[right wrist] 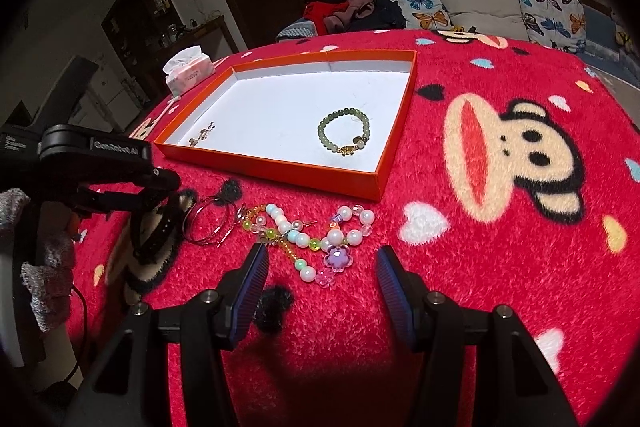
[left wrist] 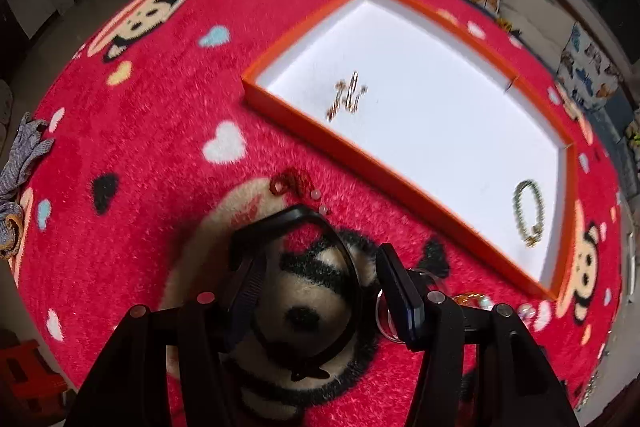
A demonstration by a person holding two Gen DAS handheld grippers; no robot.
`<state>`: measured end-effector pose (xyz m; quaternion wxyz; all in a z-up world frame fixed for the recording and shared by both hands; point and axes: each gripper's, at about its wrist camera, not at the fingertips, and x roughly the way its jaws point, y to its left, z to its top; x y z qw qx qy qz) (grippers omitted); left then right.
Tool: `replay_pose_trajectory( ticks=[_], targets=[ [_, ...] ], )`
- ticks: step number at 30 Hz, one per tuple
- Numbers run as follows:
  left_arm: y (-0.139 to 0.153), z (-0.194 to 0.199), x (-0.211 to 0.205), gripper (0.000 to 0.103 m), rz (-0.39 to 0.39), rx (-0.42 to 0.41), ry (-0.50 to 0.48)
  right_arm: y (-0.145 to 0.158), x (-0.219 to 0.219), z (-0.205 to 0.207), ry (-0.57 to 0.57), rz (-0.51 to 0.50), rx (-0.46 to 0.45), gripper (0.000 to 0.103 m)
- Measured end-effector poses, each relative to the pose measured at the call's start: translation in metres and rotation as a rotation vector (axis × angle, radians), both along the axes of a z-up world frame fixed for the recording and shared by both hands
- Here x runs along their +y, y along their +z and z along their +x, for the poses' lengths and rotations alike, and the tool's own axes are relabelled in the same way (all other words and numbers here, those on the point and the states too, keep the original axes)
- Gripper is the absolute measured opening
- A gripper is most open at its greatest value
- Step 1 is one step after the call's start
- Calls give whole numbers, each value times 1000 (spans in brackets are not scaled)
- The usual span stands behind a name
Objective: Organize jewelry
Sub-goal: 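Close the left gripper around the black watch strap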
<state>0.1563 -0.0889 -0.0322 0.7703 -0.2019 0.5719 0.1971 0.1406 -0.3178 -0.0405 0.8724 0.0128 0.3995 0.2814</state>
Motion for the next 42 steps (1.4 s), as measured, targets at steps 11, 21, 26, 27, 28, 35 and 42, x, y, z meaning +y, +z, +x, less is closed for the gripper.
replay_pose_trajectory(
  ticks=[11,21,26,27,28,35,42],
  targets=[
    [-8,2,0,57,18,-17,-114,-3,2,1,-2,-17,13,62],
    [3,-2,9,41,-67,-91,-359,-5,11,4,-3,-55,28,62],
    [4,1,24,41,-128,-90,-384,-6,16,5,-9,-66,31,61],
    [4,2,26,41,-138,-89,-391,-7,16,6,-11,-67,33,61],
    [3,2,27,41,-148,-91,-390,-7,17,6,-12,-67,36,61],
    [1,1,32,42,-170,-87,-385,-8,18,7,-16,-79,37,62],
    [3,-2,33,42,-235,-61,-386,-9,18,8,-22,-75,38,62]
  ],
)
